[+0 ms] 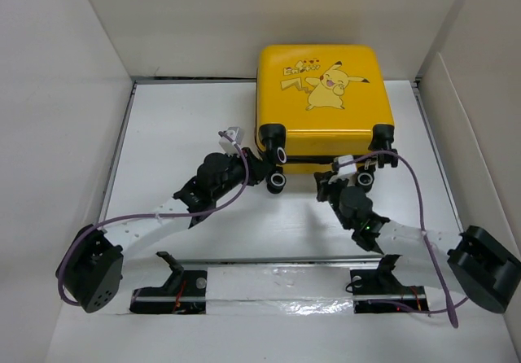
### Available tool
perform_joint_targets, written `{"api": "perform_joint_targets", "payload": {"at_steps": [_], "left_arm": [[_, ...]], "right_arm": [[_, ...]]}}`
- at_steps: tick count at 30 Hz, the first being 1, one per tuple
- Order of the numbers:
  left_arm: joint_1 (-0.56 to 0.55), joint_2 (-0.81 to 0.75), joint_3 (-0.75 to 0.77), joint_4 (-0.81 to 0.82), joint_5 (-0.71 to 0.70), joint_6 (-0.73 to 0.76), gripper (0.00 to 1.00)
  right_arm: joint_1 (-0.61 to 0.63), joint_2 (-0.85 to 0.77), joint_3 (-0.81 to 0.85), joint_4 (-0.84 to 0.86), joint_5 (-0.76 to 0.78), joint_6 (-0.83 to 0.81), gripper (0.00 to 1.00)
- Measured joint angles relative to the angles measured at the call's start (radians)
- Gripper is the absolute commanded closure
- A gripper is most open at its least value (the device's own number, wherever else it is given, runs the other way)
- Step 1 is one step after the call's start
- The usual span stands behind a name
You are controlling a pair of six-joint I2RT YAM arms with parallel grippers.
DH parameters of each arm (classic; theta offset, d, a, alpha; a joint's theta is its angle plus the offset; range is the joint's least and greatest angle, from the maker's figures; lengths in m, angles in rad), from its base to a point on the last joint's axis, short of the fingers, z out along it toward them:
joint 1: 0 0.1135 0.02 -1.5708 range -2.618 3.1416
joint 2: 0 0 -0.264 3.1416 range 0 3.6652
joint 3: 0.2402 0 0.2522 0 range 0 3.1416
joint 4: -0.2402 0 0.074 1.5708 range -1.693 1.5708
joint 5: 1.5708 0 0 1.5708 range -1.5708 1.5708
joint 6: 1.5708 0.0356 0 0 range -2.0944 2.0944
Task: Pack the luggage
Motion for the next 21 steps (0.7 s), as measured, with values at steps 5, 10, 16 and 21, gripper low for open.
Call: {"api": "perform_joint_targets", "payload": {"at_steps": [5,10,16,21], "left_arm": [[0.0,-0.054,-0.002,-0.039,-0.03,0.014,1.0],[0.001,-0.064,-0.009,-0.03,-0.034,0.018,1.0],[0.001,-0.065,-0.041,0.026,-0.03,0.022,1.0],[0.001,-0.07,-0.053,0.045,-0.029,0.034,1.0]], "right_arm": [[-0.177,-0.203,-0.135,0.016,0.012,0.106,0.8],[-0.298,-0.344,-0.237,-0.037,0.057,0.212,0.63],[-0.389,-0.305,-0.238,-0.027,0.066,0.304,0.47],[-0.428,-0.183,-0.235,0.08,0.047,0.289,0.44]]}}
